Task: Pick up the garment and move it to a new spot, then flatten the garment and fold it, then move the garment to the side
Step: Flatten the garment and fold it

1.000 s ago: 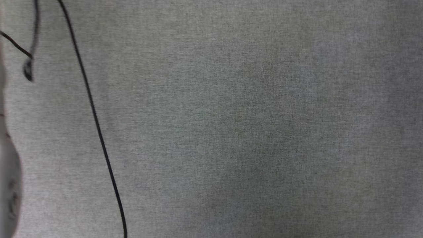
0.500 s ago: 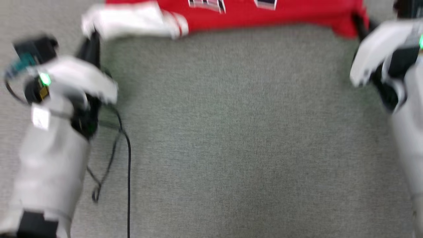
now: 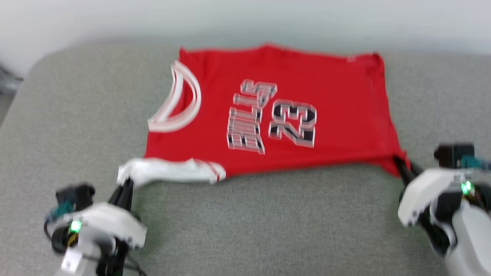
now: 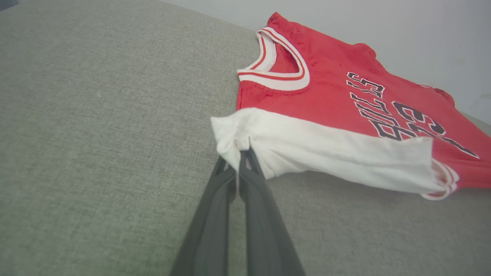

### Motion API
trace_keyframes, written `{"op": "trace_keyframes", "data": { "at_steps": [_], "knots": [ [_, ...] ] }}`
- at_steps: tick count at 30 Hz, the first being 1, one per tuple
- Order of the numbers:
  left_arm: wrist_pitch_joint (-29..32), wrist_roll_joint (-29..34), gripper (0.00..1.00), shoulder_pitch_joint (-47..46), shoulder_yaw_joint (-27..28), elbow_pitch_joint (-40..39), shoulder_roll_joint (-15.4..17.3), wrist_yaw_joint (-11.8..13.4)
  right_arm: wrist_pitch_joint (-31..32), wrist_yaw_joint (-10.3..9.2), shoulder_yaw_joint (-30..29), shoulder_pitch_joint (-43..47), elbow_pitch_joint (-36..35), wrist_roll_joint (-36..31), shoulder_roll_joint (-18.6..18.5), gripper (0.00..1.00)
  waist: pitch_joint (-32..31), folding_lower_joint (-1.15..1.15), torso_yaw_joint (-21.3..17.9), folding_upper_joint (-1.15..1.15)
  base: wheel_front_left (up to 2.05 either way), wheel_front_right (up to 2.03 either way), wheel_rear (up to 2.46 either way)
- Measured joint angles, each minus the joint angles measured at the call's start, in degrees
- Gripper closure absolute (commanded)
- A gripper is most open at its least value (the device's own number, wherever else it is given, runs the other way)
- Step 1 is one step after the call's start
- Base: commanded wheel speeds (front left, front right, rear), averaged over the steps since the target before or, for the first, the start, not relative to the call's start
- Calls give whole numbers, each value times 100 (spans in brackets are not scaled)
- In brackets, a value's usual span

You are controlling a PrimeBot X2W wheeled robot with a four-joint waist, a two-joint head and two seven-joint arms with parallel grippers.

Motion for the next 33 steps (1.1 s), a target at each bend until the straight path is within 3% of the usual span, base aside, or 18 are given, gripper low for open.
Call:
{"op": "trace_keyframes", "data": {
  "at_steps": [10,17,25,33],
  "knots": [
    [689,-333,100,2147,164,-2019,277,999,672,1,-690,2254,-1733,-307,224,100,-842,0,76,0,0,0,0],
    [1129,-534,100,3238,292,-3234,493,1544,1336,1,-1065,3449,-2785,-455,503,100,-1101,0,199,0,0,0,0],
    [1370,-526,100,3411,309,-3916,687,1707,1675,0,-1328,3891,-3352,-641,793,100,-1110,2,240,0,0,0,0],
    [1361,-292,100,2360,159,-3894,669,1546,1942,-1,-1233,3346,-3563,-831,732,100,-789,2,130,0,0,0,0]
  ]
}}
